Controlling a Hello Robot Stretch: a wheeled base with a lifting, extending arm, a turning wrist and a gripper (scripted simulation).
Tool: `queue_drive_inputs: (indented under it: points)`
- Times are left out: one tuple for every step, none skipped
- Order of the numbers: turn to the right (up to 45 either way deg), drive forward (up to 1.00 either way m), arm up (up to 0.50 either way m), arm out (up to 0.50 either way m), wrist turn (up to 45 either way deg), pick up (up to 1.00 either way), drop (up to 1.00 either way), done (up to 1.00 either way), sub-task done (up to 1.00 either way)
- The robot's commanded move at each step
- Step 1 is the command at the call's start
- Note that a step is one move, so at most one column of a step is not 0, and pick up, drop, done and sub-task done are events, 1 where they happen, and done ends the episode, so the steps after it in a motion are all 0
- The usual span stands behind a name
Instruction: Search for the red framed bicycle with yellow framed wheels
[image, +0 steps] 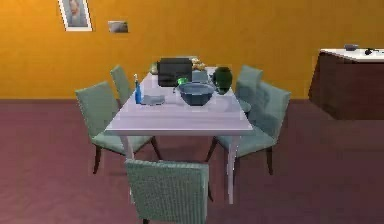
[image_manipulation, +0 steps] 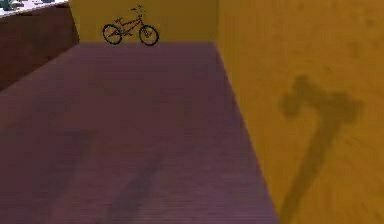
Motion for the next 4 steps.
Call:
queue_drive_inputs:
  points:
    - [45.0,0.0,0.0,0.0,0.0,0.0,0.0,0.0,0.0]
    - [42.0,0.0,0.0,0.0,0.0,0.0,0.0,0.0,0.0]
    - [0.0,1.0,0.0,0.0,0.0,0.0,0.0,0.0,0.0]
    - [3.0,0.0,0.0,0.0,0.0,0.0,0.0,0.0,0.0]
